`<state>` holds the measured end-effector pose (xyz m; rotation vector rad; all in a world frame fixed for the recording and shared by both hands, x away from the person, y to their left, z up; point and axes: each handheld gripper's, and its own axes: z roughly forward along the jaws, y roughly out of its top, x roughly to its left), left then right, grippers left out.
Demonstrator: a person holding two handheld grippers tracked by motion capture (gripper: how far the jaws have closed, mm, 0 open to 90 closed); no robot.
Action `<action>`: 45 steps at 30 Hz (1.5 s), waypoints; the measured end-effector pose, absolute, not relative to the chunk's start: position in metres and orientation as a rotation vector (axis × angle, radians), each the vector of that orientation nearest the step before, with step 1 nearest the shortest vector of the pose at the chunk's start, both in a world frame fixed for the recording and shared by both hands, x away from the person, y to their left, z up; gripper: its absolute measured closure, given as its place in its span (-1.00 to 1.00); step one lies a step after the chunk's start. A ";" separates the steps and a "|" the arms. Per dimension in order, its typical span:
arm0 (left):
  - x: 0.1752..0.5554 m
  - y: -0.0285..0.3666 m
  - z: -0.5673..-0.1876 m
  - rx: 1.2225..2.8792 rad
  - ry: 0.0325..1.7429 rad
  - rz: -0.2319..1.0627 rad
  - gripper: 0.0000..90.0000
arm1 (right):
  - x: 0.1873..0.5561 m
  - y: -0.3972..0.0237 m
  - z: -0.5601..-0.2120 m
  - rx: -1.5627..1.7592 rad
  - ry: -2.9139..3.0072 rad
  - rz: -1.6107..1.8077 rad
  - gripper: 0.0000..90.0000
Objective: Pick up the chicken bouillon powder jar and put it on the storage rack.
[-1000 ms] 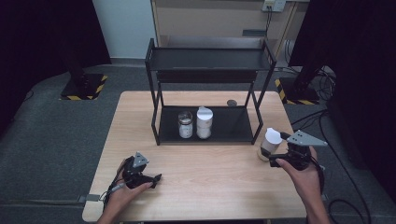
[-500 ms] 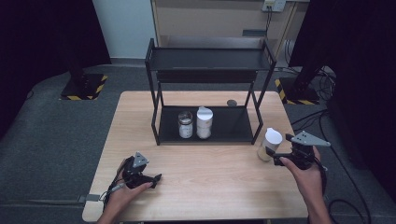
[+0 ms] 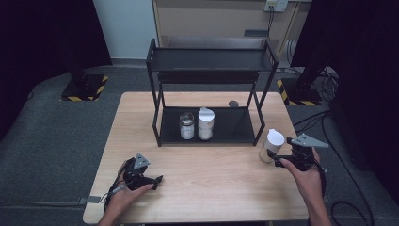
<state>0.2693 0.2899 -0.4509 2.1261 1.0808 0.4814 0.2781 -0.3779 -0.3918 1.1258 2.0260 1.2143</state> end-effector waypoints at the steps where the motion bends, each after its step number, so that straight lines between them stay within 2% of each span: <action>1: 0.269 0.290 -0.451 2.127 1.080 0.482 -1.00 | 0.278 -0.378 -0.392 1.128 2.025 1.214 -0.92; 36: 0.269 0.290 -0.451 2.127 1.080 0.482 -1.00 | 0.302 -0.368 -0.414 1.202 2.064 1.177 -0.91; 45: 0.269 0.290 -0.451 2.127 1.080 0.482 -1.00 | 0.305 -0.372 -0.426 1.244 2.045 1.192 -0.84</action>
